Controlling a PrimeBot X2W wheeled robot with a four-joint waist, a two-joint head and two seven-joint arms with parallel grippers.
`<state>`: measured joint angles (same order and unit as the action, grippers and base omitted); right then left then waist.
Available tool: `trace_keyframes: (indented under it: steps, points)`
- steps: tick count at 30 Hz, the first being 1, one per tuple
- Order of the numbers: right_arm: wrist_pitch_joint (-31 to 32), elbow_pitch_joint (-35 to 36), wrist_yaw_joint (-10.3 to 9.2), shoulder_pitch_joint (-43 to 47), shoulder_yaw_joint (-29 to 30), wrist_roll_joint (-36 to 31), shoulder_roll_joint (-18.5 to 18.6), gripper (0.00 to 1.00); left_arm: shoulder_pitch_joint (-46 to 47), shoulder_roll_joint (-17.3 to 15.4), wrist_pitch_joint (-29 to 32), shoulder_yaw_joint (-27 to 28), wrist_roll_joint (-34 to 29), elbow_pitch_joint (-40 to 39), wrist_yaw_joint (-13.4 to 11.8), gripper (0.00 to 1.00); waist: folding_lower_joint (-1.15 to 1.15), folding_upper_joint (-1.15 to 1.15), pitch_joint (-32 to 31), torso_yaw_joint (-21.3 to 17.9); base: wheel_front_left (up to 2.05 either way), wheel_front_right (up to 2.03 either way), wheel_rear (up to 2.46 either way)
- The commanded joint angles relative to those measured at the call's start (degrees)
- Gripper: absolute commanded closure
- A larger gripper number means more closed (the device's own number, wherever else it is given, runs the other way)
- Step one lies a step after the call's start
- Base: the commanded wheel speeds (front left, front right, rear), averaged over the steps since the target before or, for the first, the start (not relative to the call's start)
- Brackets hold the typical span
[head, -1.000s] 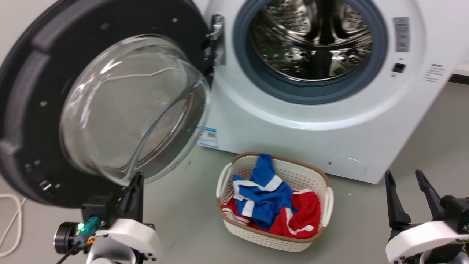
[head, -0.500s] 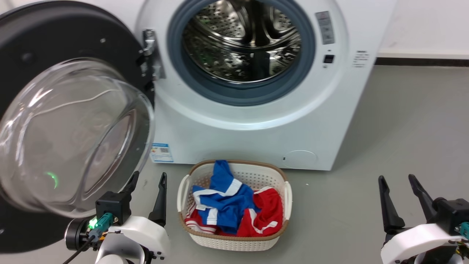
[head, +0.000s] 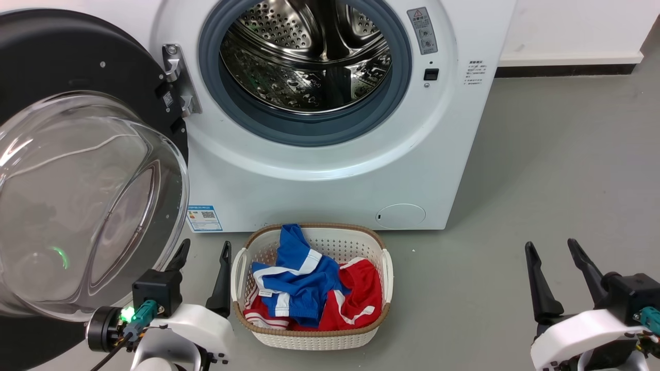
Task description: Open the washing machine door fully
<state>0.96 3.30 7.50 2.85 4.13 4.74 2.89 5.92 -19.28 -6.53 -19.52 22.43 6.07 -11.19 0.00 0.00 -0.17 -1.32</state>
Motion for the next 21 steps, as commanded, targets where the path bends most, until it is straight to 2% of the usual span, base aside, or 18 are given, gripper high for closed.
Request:
trace_keyframes:
  steps: [1, 21]
  points:
    - [-0.33, 0.16, -0.01, -0.56, -0.05, 0.01, -0.02, 0.0, 0.35, -0.23, -0.38, 0.18, -0.02, -0.06, -0.32, 0.0, 0.0, 0.0, 0.08, 0.01, 0.0, 0.0, 0.0]
    - [-0.52, 0.54, -0.01, -0.14, 0.18, 0.5, -0.02, 0.0, 0.06, -0.64, -0.64, -0.11, 0.8, -0.11, -0.77, 0.0, 0.0, 0.0, 0.33, -0.01, 0.0, 0.0, 0.0]
